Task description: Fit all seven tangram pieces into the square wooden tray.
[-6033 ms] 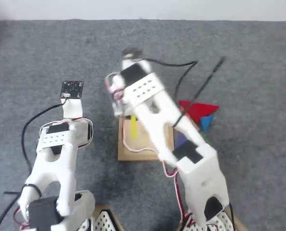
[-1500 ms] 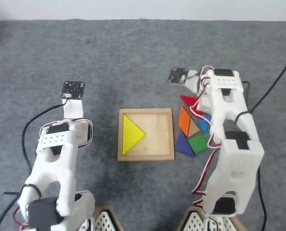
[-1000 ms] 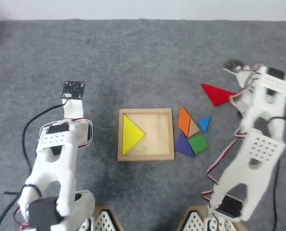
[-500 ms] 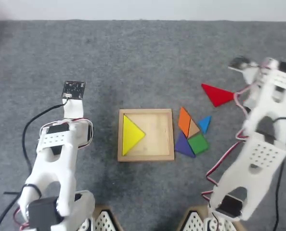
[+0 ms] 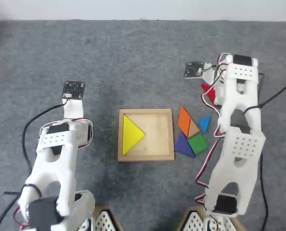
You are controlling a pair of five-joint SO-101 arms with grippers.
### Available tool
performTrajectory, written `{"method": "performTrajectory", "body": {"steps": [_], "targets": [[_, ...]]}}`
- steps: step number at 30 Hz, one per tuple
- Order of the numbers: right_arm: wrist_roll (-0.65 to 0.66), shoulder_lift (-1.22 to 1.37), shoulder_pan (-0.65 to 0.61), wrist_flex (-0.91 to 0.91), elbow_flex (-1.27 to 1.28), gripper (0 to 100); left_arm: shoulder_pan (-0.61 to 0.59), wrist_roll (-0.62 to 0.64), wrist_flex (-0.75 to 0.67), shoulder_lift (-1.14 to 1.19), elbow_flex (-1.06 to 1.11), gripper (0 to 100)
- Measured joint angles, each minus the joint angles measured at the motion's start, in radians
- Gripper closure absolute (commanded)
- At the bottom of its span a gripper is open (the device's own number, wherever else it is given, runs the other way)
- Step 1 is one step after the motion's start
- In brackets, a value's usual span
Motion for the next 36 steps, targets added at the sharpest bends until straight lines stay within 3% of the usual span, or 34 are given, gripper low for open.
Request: {"method": "performTrajectory", "body": {"steps": [9, 17, 26, 36], "targets": [[0.008, 0.086, 0.002, -0.077, 0.000, 53.7, 0.000, 0.000, 0.000, 0.000, 0.000, 88], [0.008, 0.094, 0.002, -0.061, -0.003, 81.9, 0.000, 0.000, 0.000, 0.000, 0.000, 88], [0.000, 0.094, 0.003, -0.046, -0.021, 83.0, 0.000, 0.000, 0.000, 0.000, 0.000, 88], [-0.133, 0.041, 0.002, 0.012, -0.002, 82.5, 0.000, 0.000, 0.000, 0.000, 0.000, 88]]}}
